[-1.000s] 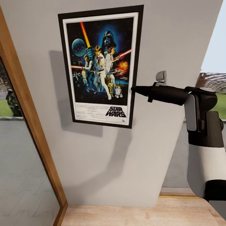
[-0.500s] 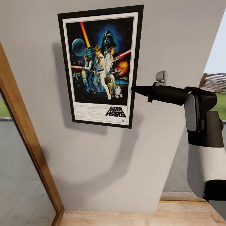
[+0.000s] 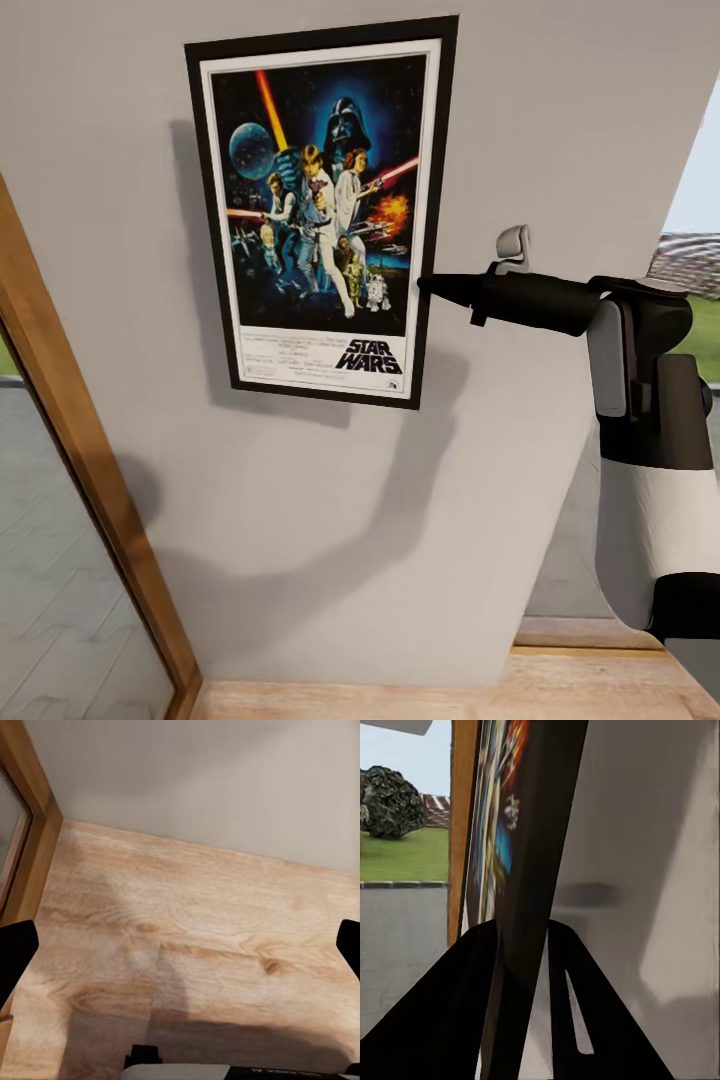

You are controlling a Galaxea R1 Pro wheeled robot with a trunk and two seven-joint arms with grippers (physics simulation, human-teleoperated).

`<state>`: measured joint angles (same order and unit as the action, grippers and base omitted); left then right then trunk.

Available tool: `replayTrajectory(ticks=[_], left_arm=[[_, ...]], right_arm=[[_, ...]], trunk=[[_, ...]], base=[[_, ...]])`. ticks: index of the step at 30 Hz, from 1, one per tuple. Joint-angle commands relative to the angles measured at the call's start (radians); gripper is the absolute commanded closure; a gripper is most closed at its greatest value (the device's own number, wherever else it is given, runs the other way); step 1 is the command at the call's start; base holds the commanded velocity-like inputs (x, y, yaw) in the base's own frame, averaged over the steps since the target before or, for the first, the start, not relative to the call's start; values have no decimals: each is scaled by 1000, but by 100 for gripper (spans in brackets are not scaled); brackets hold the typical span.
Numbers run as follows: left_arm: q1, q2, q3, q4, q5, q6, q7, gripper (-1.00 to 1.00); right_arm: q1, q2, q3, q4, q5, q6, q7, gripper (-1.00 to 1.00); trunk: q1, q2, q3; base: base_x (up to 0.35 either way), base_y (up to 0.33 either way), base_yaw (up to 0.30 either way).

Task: Pick up the poster from the kitchen countertop and hang it on one of the wall nails in the kitchen.

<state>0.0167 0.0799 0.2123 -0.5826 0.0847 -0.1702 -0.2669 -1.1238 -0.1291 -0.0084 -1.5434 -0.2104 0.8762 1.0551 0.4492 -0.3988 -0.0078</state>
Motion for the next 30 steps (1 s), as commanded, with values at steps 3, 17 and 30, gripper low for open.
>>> replayTrajectory(ticks=[3,17,30], left_arm=[[0,0,3,0,9,1,-8,-100],[0,0,3,-2,9,1,-8,-100],[0,3,5,-3,9,1,-8,-100]], right_arm=[[-1,-1,-1,0,-3,6,3,100],[-1,-1,-2,0,-3,6,3,100],[-1,-3,-4,0,-3,9,3,100]], trunk=[[1,-1,-1],[1,-1,-1],[1,-1,-1]], base=[[197,0,0],[79,0,0],[90,0,0]])
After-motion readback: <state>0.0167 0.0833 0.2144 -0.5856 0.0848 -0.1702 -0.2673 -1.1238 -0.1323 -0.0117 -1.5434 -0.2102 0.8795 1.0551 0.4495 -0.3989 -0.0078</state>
